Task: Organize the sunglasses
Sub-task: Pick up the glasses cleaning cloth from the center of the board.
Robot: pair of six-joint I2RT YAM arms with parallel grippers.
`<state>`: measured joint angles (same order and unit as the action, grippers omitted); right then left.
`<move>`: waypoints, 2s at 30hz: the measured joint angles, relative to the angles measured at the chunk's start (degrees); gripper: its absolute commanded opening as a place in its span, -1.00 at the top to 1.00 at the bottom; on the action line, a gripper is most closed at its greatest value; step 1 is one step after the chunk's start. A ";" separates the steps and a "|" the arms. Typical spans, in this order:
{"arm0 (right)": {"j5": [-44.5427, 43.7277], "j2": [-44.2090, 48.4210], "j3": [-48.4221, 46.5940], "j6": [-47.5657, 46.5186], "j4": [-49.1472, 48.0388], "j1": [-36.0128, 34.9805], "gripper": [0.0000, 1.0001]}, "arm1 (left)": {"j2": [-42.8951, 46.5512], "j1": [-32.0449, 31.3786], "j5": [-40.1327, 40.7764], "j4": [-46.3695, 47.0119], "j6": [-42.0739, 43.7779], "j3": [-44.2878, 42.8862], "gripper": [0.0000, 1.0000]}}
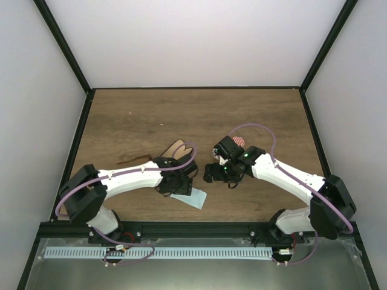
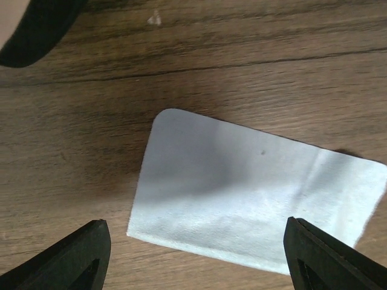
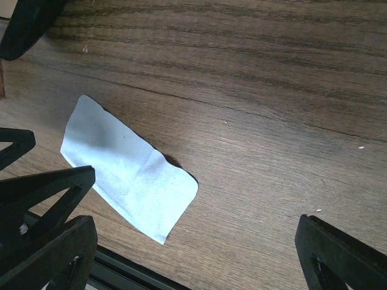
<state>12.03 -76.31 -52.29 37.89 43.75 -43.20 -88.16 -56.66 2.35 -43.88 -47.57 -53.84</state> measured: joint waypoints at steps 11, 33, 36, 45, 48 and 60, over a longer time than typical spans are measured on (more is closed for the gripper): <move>0.61 -1.25 0.00 -1.16 -0.46 0.35 -0.87 | -3.19 0.00 0.02 1.01 -0.33 4.02 -0.57; 0.74 -1.86 0.00 -2.14 -0.33 0.37 -0.88 | -4.04 0.00 -1.86 5.79 -0.79 5.16 0.91; 0.74 -1.86 0.00 -2.21 -0.33 0.37 -0.89 | -4.09 0.00 -2.47 6.80 -1.05 5.25 0.91; 4.85 -1.49 -0.59 -2.97 -0.96 2.32 -0.89 | -6.67 -0.09 -2.67 3.98 0.79 -1.40 0.91; 5.90 0.35 -2.19 -2.71 -1.49 4.07 -0.87 | -7.28 -0.09 -2.08 1.40 2.05 -9.07 0.92; 4.48 5.75 -5.60 1.49 -4.50 12.41 -0.86 | -9.66 4.39 -3.15 -6.10 6.82 -29.16 0.91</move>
<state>16.51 -70.57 -57.89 39.38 39.24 -30.79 -97.82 -52.27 -0.80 -49.98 -40.75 -83.00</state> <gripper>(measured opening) 0.932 0.045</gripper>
